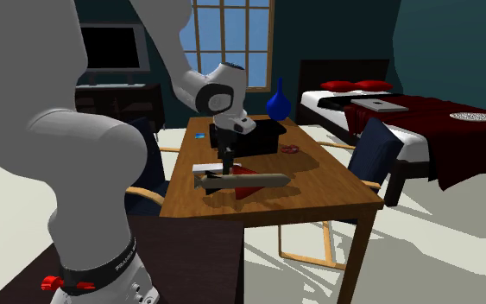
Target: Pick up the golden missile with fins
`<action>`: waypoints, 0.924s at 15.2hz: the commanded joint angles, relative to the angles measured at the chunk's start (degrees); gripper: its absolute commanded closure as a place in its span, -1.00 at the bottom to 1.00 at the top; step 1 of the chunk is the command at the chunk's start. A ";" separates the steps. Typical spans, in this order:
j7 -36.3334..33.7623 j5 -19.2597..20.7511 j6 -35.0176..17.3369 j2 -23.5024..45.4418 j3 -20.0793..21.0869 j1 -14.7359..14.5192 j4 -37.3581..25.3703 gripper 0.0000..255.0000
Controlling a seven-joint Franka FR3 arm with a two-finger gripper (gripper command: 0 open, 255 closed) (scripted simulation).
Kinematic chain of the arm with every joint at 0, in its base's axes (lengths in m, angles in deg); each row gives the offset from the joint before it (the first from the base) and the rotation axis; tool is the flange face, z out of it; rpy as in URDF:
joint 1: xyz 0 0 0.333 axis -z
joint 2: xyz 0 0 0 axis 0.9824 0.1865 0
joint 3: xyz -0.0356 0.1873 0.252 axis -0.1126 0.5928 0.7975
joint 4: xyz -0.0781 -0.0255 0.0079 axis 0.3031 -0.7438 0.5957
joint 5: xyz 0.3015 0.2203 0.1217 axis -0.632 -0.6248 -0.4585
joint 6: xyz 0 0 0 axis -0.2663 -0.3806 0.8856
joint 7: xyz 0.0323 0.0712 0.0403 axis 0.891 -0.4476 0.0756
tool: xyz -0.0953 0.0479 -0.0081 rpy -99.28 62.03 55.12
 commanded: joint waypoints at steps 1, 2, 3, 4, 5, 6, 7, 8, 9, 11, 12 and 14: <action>1.27 -4.97 -3.26 4.05 -0.24 0.55 -0.75 -1.00; 1.69 -6.14 -3.87 4.98 -0.12 0.78 -1.03 -1.00; 2.65 -7.26 -4.51 5.88 0.19 0.88 -1.17 -1.00; 3.62 -8.41 -5.15 6.79 0.52 1.01 -1.32 -1.00; 4.62 -9.58 -5.78 7.71 0.90 1.17 -1.50 -1.00; 5.62 -10.75 -6.39 8.63 1.31 1.37 -1.70 -1.00; 6.64 -11.94 -7.00 9.56 1.75 1.59 -1.92 -1.00; 7.66 -13.12 -7.59 10.49 2.24 1.86 -2.16 -1.00; 9.30 -15.00 -8.51 11.97 3.01 2.31 -2.57 -1.00; 9.27 -14.96 -8.52 11.96 3.09 2.39 -2.56 -1.00; 9.10 -14.80 -8.43 12.00 3.04 2.33 -2.70 1.00; 9.13 -14.86 -8.47 12.01 3.07 2.33 -2.69 1.00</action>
